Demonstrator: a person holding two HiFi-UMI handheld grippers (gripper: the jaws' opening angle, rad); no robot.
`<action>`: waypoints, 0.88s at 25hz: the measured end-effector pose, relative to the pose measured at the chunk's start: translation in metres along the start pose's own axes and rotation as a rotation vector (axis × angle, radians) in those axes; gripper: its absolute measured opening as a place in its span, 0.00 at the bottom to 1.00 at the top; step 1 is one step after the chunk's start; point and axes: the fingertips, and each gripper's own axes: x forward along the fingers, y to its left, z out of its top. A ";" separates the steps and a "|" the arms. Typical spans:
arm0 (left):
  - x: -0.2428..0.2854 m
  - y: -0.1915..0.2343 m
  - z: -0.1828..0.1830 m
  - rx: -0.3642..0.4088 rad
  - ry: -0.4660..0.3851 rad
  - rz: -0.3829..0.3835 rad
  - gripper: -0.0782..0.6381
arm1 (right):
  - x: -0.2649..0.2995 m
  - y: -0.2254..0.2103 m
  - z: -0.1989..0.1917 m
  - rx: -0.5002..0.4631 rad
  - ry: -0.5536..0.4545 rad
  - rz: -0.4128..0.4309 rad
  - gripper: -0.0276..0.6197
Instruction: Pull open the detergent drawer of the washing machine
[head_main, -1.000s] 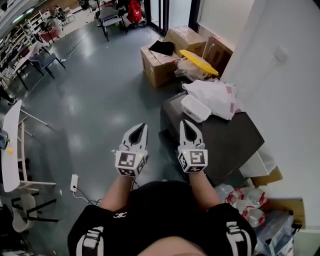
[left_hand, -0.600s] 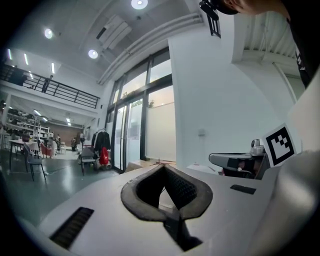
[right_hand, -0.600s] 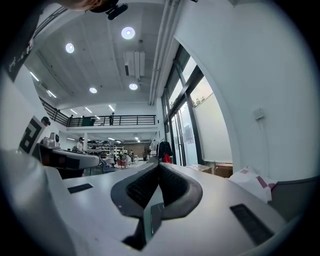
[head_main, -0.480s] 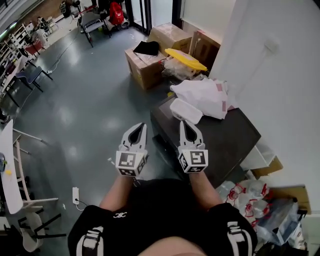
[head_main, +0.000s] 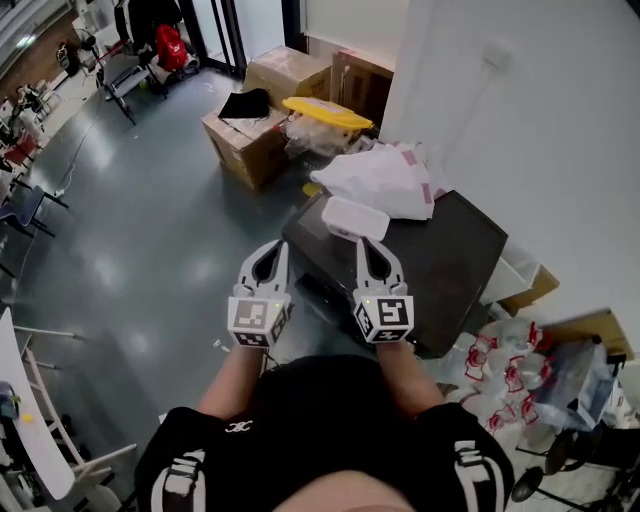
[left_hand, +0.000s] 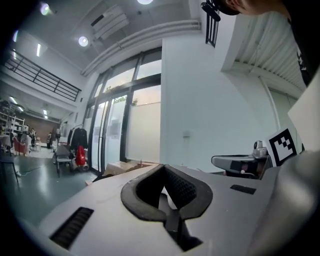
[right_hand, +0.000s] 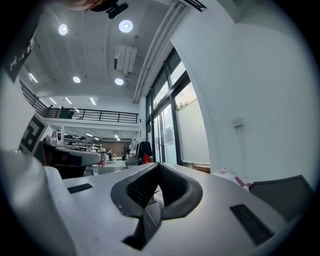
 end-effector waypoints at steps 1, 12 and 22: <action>0.003 0.001 0.000 -0.001 0.000 -0.020 0.10 | -0.002 -0.001 -0.001 -0.002 0.001 -0.023 0.05; 0.015 0.000 -0.016 -0.006 0.020 -0.189 0.10 | -0.025 -0.005 -0.012 -0.002 0.016 -0.206 0.05; 0.009 -0.002 -0.015 0.008 0.003 -0.244 0.10 | -0.043 0.001 -0.017 0.009 0.023 -0.277 0.05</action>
